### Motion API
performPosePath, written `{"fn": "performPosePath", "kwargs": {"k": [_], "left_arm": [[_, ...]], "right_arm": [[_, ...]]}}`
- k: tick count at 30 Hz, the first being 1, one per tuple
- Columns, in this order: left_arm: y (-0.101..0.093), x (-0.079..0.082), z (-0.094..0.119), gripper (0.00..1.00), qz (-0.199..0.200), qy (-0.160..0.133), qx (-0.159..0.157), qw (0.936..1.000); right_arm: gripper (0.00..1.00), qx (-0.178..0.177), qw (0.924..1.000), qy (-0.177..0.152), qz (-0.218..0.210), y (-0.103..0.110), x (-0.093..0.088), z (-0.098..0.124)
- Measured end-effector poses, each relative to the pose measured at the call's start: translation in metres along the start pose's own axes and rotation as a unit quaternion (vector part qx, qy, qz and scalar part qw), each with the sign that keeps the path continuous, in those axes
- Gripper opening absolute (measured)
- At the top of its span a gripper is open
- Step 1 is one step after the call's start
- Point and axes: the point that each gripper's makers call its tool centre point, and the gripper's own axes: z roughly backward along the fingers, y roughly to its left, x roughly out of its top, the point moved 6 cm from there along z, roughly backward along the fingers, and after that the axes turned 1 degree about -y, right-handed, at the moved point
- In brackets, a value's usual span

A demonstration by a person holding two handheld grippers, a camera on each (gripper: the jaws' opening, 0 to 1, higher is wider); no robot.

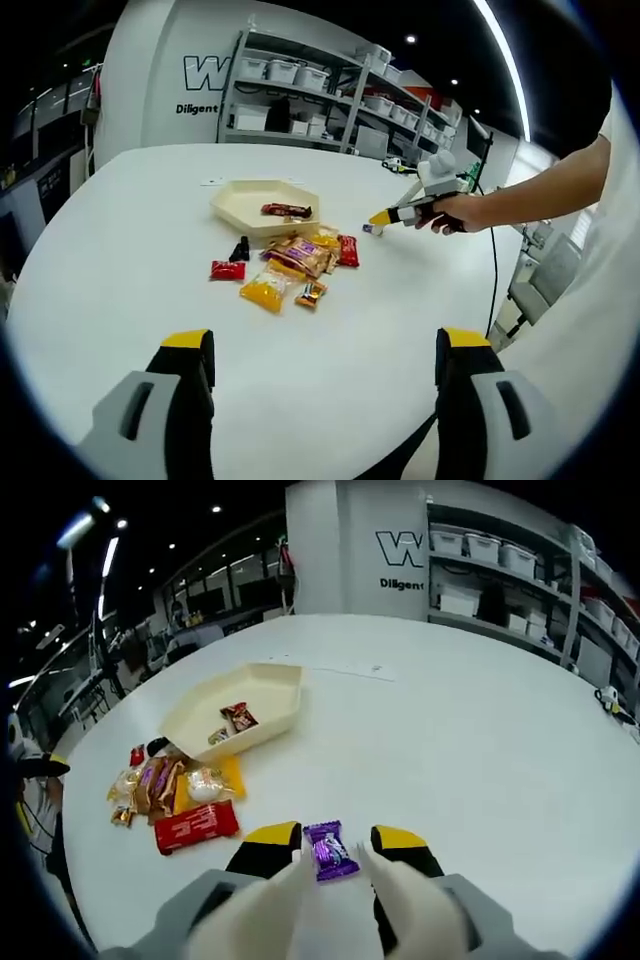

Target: Place the target food into the container with the food tongs after gripping and lifting it, then release it inside without dropping or visibly crushing the food.

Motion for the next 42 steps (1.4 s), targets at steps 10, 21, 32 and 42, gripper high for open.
{"fn": "performPosePath", "kwargs": {"k": [10,21,32,42], "left_arm": [[0.001,-0.001,-0.002,0.90,0.003,0.006,0.002,1.0000],[-0.001,0.004,-0.005,0.89,0.002,0.004,-0.002,1.0000],[0.001,0.005,-0.010,0.90,-0.001,-0.003,-0.008,1.0000],[0.002,0.006,-0.008,0.90,-0.002,-0.011,-0.009,0.9999]], "right_arm": [[0.16,0.000,0.9999,-0.002,0.012,-0.001,0.004,-0.006],[0.13,0.010,0.9979,0.006,-0.063,-0.002,0.004,0.000],[0.14,0.027,0.9956,-0.044,-0.078,0.018,0.037,0.018],[0.14,0.060,0.9911,-0.079,-0.089,0.048,0.077,0.020]]}}
